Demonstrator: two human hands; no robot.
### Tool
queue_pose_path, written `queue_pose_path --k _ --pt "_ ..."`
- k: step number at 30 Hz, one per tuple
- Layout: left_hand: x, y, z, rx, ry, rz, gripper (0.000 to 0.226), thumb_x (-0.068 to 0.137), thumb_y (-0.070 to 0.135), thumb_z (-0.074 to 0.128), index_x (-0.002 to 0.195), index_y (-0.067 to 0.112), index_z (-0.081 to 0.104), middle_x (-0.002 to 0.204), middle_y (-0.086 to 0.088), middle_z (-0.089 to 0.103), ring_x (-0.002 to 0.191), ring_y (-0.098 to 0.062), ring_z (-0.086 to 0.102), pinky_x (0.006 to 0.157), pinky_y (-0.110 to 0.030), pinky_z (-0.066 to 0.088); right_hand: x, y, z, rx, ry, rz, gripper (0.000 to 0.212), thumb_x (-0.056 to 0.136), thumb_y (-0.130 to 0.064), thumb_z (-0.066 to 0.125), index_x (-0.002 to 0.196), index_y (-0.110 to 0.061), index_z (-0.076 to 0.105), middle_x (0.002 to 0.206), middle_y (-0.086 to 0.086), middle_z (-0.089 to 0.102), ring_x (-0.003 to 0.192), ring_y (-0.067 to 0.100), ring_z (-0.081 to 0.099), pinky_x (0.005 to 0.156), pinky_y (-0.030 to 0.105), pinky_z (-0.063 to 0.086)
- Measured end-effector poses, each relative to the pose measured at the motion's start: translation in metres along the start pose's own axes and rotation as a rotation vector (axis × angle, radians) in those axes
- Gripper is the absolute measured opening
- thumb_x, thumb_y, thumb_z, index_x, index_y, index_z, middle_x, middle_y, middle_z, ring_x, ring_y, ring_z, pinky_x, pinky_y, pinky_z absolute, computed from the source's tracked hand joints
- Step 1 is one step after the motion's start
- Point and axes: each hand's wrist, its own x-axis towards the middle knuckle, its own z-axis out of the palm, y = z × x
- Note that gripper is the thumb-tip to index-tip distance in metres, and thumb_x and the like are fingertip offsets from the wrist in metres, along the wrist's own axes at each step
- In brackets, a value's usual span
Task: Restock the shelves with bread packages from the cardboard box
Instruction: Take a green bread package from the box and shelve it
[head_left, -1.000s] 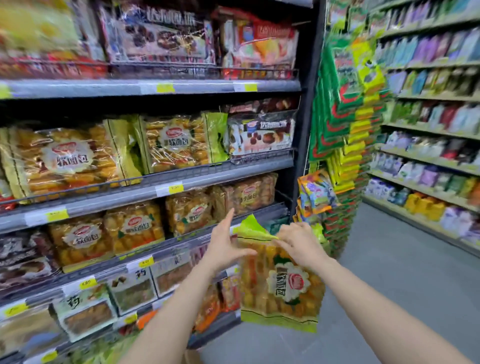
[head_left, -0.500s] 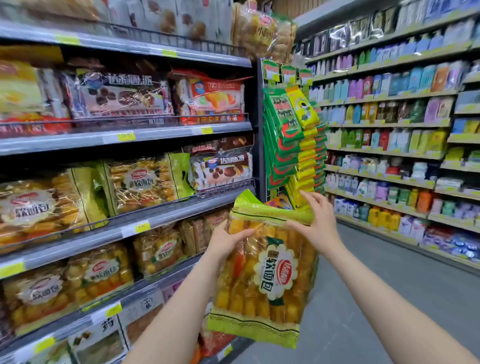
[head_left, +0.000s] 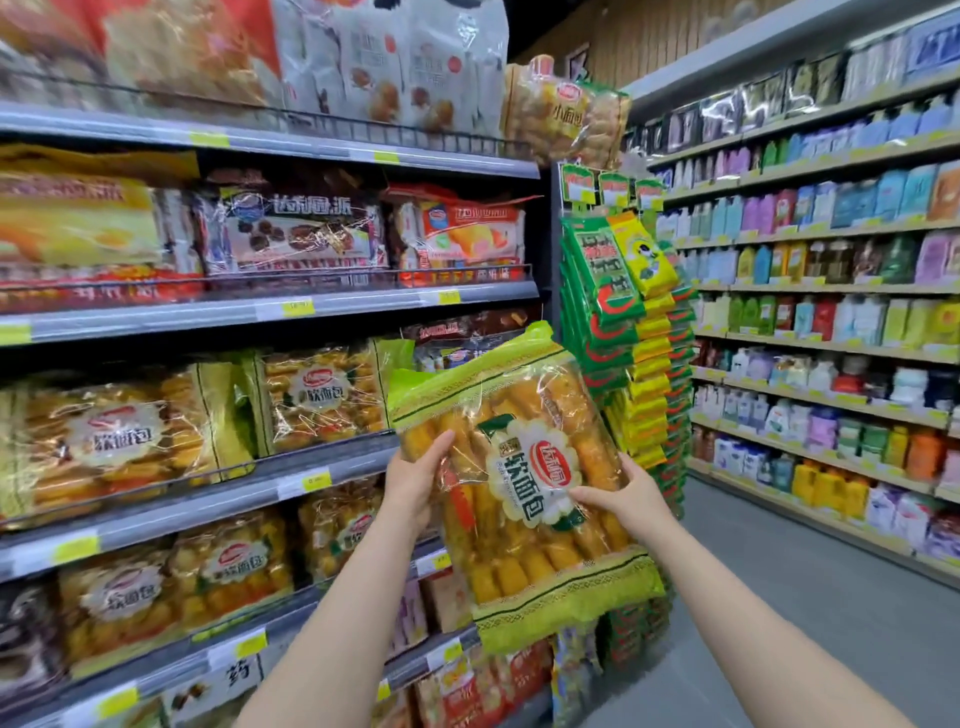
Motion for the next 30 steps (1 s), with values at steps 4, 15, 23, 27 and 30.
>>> queue_pose_path --k 4,15,23,27,30 --pt "0.013 0.009 -0.040 0.269 0.245 0.128 0.099 0.065 0.039 0.081 0.144 0.022 0.024 0.146 -0.009 0.039 0.130 -0.030 0.042 0.106 -0.051 0.037 0.033 -0.021 0.027 -0.118 -0.072 -0.106 0.062 0.062 -0.027 0.084 0.115 -0.018 0.052 0.109 0.000 0.061 0.104 0.021 0.059 0.083 0.030 0.044" --pt "0.098 0.038 -0.130 1.003 0.569 0.539 0.111 0.059 0.058 0.077 0.147 0.036 0.012 0.159 -0.005 -0.007 0.146 -0.026 -0.004 0.116 -0.052 0.010 0.145 -0.078 0.147 -0.371 -0.155 -0.329 0.086 0.060 -0.044 0.081 0.134 -0.025 0.042 0.137 -0.001 0.051 0.122 0.024 0.049 0.097 0.042 0.043" --pt "0.210 0.092 -0.183 0.951 0.534 0.498 0.118 0.060 0.058 0.077 0.148 0.012 0.014 0.153 -0.013 0.027 0.140 -0.029 0.028 0.114 -0.044 0.029 0.256 -0.140 0.242 -0.696 -0.086 -0.675 0.064 0.068 -0.050 0.073 0.125 -0.037 0.045 0.118 -0.004 0.062 0.108 0.023 0.058 0.078 0.034 0.047" --pt "0.253 0.103 -0.209 0.862 0.574 0.432 0.121 0.055 0.073 0.068 0.142 0.001 0.026 0.145 -0.020 0.036 0.133 -0.033 0.037 0.111 -0.042 0.033 0.305 -0.157 0.292 -0.823 -0.043 -0.874 0.064 0.072 -0.049 0.070 0.129 -0.034 0.044 0.118 -0.002 0.061 0.111 0.022 0.055 0.085 0.037 0.045" --pt "0.277 0.097 -0.229 0.911 0.596 0.291 0.098 0.069 0.064 0.065 0.130 -0.007 0.034 0.130 -0.024 0.047 0.115 -0.036 0.050 0.095 -0.041 0.045 0.334 -0.156 0.326 -0.905 -0.079 -0.943 0.064 0.073 -0.047 0.069 0.130 -0.033 0.043 0.111 0.000 0.062 0.106 0.022 0.056 0.082 0.037 0.041"
